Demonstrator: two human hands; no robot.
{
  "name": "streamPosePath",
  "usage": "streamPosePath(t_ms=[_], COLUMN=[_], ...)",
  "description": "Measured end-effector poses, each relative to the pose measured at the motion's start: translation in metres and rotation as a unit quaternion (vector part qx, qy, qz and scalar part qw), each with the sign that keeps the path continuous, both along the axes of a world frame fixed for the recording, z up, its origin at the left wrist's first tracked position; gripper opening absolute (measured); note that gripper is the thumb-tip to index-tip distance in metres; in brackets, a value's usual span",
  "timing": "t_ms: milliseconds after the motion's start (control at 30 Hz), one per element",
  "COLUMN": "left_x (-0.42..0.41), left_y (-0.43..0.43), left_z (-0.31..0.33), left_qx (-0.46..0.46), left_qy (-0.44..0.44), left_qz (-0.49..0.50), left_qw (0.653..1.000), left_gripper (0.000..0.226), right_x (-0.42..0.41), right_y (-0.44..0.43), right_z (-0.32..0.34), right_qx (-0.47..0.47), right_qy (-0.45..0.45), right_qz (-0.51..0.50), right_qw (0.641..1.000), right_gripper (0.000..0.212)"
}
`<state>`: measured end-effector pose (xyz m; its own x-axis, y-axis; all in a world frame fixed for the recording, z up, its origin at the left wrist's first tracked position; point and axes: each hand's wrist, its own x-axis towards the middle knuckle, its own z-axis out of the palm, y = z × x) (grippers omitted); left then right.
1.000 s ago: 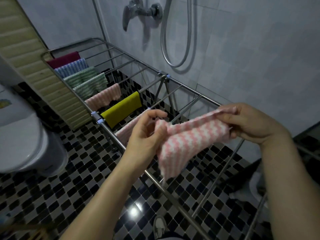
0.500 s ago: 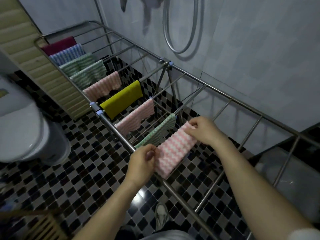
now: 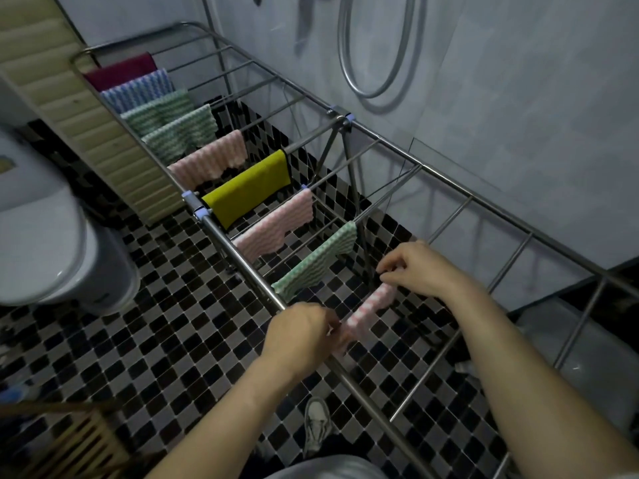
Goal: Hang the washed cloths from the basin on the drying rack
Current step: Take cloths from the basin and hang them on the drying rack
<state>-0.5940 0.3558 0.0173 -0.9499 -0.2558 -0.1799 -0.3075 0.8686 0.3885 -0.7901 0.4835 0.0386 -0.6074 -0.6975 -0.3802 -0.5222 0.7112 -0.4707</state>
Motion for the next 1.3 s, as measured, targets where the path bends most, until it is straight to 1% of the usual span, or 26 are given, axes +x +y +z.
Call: streamPosePath(t_ms=[100,167,367,467,567,667,733,767,833,867,967,1033,1100,1133,1200,1300], left_x=[-0.002,-0.002,-0.004,-0.002,0.0,-0.001,-0.002,-0.004,-0.005,-0.005,-0.004,-0.003,0.001,0.002,0.009,0.024], left_y=[0.005,0.006,0.006,0.003,0.003,0.003,0.001,0.0,0.0,0.0,-0.001,-0.003,-0.007,-0.008,-0.016,-0.033], left_z=[0.0,0.0,-0.001,-0.001,-0.001,0.002,0.004,0.005,0.006,0.006,0.006,0.005,0.004,0.004,0.009,0.02], left_qx=[-0.003,-0.011,-0.008,0.004,-0.002,-0.001,0.017,0.018,0.017,0.019,0.041,0.062,0.088,0.106,0.162,0.265], left_qy=[-0.013,-0.015,-0.014,-0.004,0.001,-0.016,-0.04,-0.047,-0.049,-0.047,-0.04,-0.034,-0.005,0.013,0.056,0.124], left_qz=[-0.01,-0.016,-0.031,-0.027,-0.011,-0.01,-0.01,-0.011,-0.017,-0.019,-0.023,-0.02,-0.01,-0.005,0.04,0.143], left_qw=[1.0,1.0,0.999,1.0,1.0,1.0,0.999,0.999,0.999,0.999,0.998,0.997,0.996,0.994,0.984,0.946], left_gripper=[0.035,0.033,0.027,0.029,0.033,0.035,0.03,0.026,0.021,0.019,0.019,0.022,0.024,0.024,0.022,0.021], right_x=[0.001,0.001,0.005,0.007,0.008,0.012,0.018,0.02,0.022,0.023,0.023,0.021,0.02,0.02,0.024,0.037], right_y=[0.002,0.002,0.002,0.002,-0.002,-0.007,-0.013,-0.015,-0.018,-0.019,-0.022,-0.028,-0.039,-0.042,-0.059,-0.09], right_z=[-0.001,0.0,0.0,0.003,0.013,0.018,0.017,0.017,0.017,0.017,0.018,0.021,0.027,0.032,0.041,0.052], right_qx=[0.002,0.007,0.015,0.036,0.06,0.09,0.114,0.12,0.128,0.131,0.159,0.171,0.141,0.112,0.046,-0.028], right_qy=[-0.009,0.001,0.059,0.083,0.08,0.05,0.044,0.055,0.077,0.08,0.082,0.069,0.051,0.043,0.038,0.03], right_qz=[0.002,0.003,0.004,0.013,0.038,0.08,0.111,0.12,0.123,0.122,0.137,0.144,0.138,0.125,0.112,0.132], right_qw=[1.0,1.0,0.998,0.996,0.994,0.991,0.986,0.984,0.981,0.981,0.974,0.972,0.979,0.985,0.992,0.99], right_gripper=[0.006,0.003,0.01,0.014,0.019,0.02,0.011,0.012,0.023,0.023,0.011,0.014,0.02,0.019,0.016,0.021])
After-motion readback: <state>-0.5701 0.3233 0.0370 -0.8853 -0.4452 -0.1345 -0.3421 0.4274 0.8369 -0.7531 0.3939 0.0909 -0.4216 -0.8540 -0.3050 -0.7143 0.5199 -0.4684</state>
